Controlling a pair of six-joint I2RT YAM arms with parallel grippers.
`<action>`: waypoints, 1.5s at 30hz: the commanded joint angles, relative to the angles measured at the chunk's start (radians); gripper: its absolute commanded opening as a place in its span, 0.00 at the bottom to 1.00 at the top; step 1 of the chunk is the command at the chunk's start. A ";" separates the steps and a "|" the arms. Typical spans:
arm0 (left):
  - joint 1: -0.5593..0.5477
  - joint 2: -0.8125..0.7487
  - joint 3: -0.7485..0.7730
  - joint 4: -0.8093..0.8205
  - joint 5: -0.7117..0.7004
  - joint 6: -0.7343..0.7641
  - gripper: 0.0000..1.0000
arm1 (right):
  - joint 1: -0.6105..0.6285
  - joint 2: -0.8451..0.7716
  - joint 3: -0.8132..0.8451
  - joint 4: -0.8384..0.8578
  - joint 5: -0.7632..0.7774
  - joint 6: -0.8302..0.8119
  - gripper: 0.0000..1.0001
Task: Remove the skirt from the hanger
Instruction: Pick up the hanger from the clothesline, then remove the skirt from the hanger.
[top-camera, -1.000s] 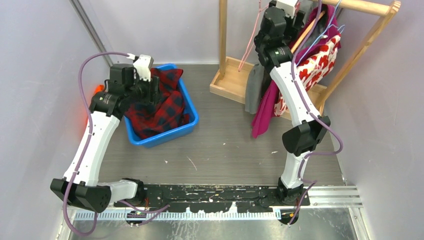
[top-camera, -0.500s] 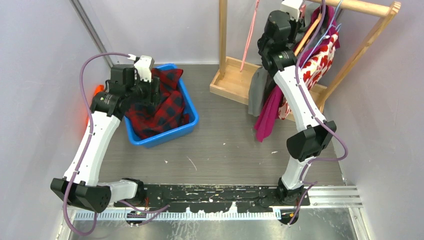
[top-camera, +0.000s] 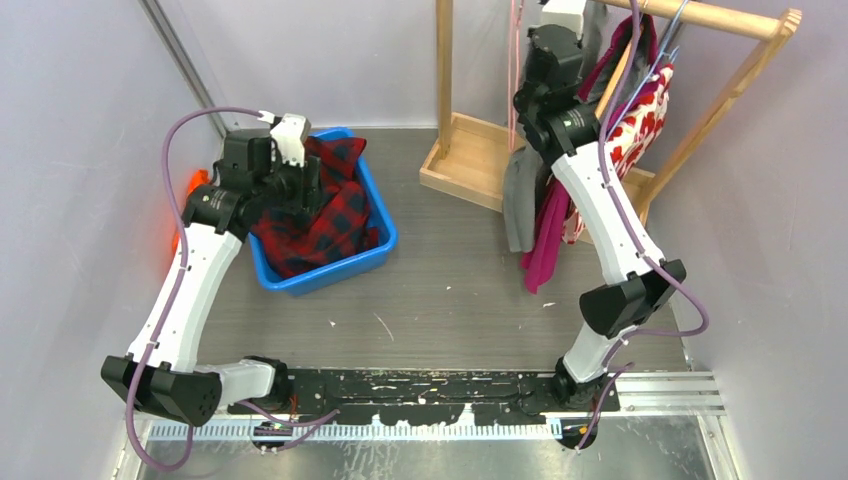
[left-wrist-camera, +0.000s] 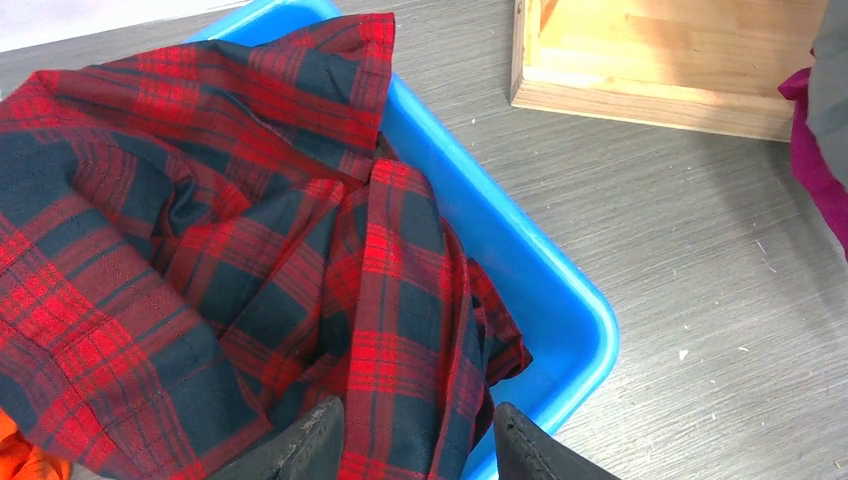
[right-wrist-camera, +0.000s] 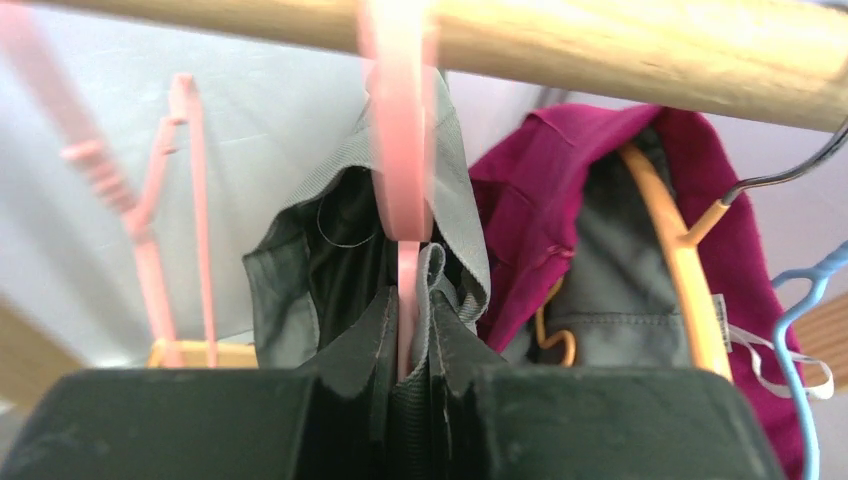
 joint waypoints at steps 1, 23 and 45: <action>-0.011 -0.031 0.007 0.019 0.003 0.008 0.56 | 0.087 -0.100 0.044 0.015 -0.112 -0.068 0.01; -0.024 -0.045 -0.006 0.019 0.004 0.022 0.56 | 0.159 -0.399 -0.310 -0.318 -0.102 0.091 0.01; -0.031 -0.010 0.122 0.284 0.530 -0.246 0.48 | 0.404 -0.367 -0.093 -0.692 -0.616 0.279 0.01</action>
